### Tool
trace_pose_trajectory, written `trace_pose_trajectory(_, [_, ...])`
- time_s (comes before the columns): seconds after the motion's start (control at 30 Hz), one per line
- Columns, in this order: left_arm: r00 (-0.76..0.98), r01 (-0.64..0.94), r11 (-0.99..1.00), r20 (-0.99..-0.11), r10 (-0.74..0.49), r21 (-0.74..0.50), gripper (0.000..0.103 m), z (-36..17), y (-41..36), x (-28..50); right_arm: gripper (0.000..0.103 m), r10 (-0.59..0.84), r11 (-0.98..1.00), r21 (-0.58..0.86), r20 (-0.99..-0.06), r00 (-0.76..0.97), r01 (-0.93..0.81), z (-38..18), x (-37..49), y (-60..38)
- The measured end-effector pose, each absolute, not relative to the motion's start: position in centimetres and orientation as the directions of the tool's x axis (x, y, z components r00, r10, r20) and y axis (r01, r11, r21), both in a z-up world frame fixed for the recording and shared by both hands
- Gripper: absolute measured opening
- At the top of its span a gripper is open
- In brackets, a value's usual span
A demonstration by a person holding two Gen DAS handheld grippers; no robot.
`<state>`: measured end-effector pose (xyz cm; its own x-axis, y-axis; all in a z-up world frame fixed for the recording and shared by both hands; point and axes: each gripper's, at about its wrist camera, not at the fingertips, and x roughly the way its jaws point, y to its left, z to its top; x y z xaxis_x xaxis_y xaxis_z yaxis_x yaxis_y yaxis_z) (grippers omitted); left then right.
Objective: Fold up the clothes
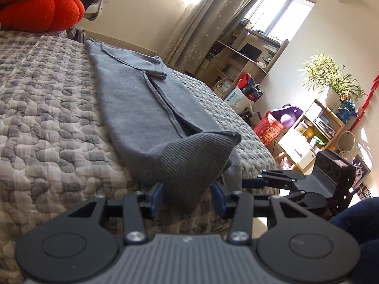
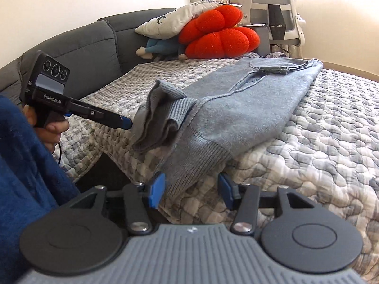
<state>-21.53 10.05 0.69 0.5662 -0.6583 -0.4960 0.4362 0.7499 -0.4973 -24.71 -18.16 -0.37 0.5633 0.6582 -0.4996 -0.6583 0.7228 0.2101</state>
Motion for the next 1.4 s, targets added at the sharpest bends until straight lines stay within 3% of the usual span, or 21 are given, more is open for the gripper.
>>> trace_pose_trajectory(0.03, [0.574,0.421,0.757,-0.5,-0.649,-0.499,0.039,0.4,9.6,-21.3,0.012,0.653,0.732,0.229,-0.503,0.566,-0.642,-0.3,-24.3,-18.1])
trace_pose_trajectory(0.07, [0.578,0.413,0.761,-0.503,-0.643,-0.499,0.032,0.3,9.3,-21.1,0.008,0.656,0.734,0.252,-0.501,0.564,-0.63,0.0,-24.0,-18.2])
trace_pose_trajectory(0.1, [0.577,0.41,0.761,-0.503,-0.643,-0.503,0.012,0.5,9.2,-21.1,0.008,0.657,0.738,0.268,-0.492,0.571,-0.619,0.3,-24.0,-18.5])
trace_pose_trajectory(0.13, [0.577,0.406,0.761,-0.503,-0.643,-0.506,0.0,0.7,9.2,-21.1,0.008,0.659,0.741,0.285,-0.483,0.577,-0.608,0.8,-24.1,-18.8])
trace_pose_trajectory(0.33, [0.569,0.519,0.7,-0.413,-0.711,-0.491,0.0,5.7,12.2,-24.0,0.008,0.684,0.727,0.377,-0.467,0.561,-0.573,6.2,-25.5,-23.0])
trace_pose_trajectory(0.4, [0.539,0.549,0.688,-0.428,-0.726,-0.475,0.0,6.6,12.5,-24.5,0.008,0.692,0.721,0.427,-0.493,0.528,-0.546,7.4,-25.0,-24.1])
trace_pose_trajectory(0.5, [0.515,0.504,0.732,-0.521,-0.681,-0.458,0.001,5.0,11.8,-24.0,0.009,0.675,0.737,0.469,-0.556,0.486,-0.487,6.7,-23.5,-24.0])
trace_pose_trajectory(0.53, [0.516,0.478,0.75,-0.544,-0.661,-0.457,0.003,4.1,11.7,-23.8,0.018,0.651,0.758,0.452,-0.57,0.501,-0.47,6.0,-23.3,-23.8])
trace_pose_trajectory(0.6, [0.512,0.429,0.765,-0.569,-0.644,-0.48,0.004,1.9,11.7,-23.3,0.018,0.618,0.785,0.435,-0.588,0.522,-0.44,4.7,-23.0,-23.4])
trace_pose_trajectory(0.67, [0.544,0.408,0.778,-0.557,-0.627,-0.477,0.009,1.2,11.4,-23.2,0.018,0.645,0.764,0.481,-0.568,0.511,-0.43,3.6,-23.0,-23.4])
trace_pose_trajectory(0.7, [0.562,0.418,0.778,-0.539,-0.627,-0.468,0.016,1.1,11.3,-23.2,0.018,0.634,0.773,0.462,-0.57,0.523,-0.434,3.4,-23.2,-23.2])
trace_pose_trajectory(0.73, [0.578,0.426,0.778,-0.523,-0.626,-0.461,0.025,1.1,11.2,-23.2,0.018,0.61,0.792,0.416,-0.576,0.544,-0.448,3.5,-23.4,-22.8])
trace_pose_trajectory(0.8, [0.586,0.428,0.774,-0.51,-0.63,-0.466,0.028,1.2,10.9,-22.8,0.018,0.578,0.81,0.3,-0.558,0.596,-0.504,4.3,-24.3,-21.7])
trace_pose_trajectory(0.93, [0.596,0.454,0.758,-0.473,-0.649,-0.468,0.027,1.6,10.0,-22.4,0.018,0.629,0.748,0.161,-0.482,0.61,-0.643,6.1,-25.5,-19.6])
trace_pose_trajectory(1.07, [0.601,0.446,0.758,-0.467,-0.648,-0.476,0.024,1.3,9.1,-21.7,0.018,0.575,0.749,0.13,-0.614,0.54,-0.65,4.4,-23.1,-16.4])
trace_pose_trajectory(1.1, [0.599,0.443,0.755,-0.467,-0.651,-0.484,0.019,1.1,9.0,-21.6,0.018,0.563,0.756,0.145,-0.641,0.521,-0.638,3.6,-22.3,-15.9])
trace_pose_trajectory(1.23, [0.602,0.456,0.744,-0.447,-0.662,-0.489,0.004,1.5,9.0,-21.8,0.018,0.602,0.74,0.235,-0.649,0.465,-0.631,2.6,-21.1,-15.3])
trace_pose_trajectory(1.3, [0.61,0.468,0.747,-0.439,-0.659,-0.472,0.003,2.3,9.2,-22.2,0.016,0.556,0.768,0.196,-0.676,0.484,-0.609,2.5,-20.9,-14.8])
trace_pose_trajectory(1.33, [0.617,0.471,0.752,-0.438,-0.654,-0.461,0.003,2.7,9.3,-22.4,0.006,0.546,0.773,0.183,-0.679,0.491,-0.607,2.4,-21.0,-14.7])
trace_pose_trajectory(1.4, [0.632,0.447,0.768,-0.445,-0.634,-0.459,0.003,3.1,10.1,-22.6,0.005,0.531,0.782,0.168,-0.684,0.501,-0.6,2.4,-21.2,-14.5])
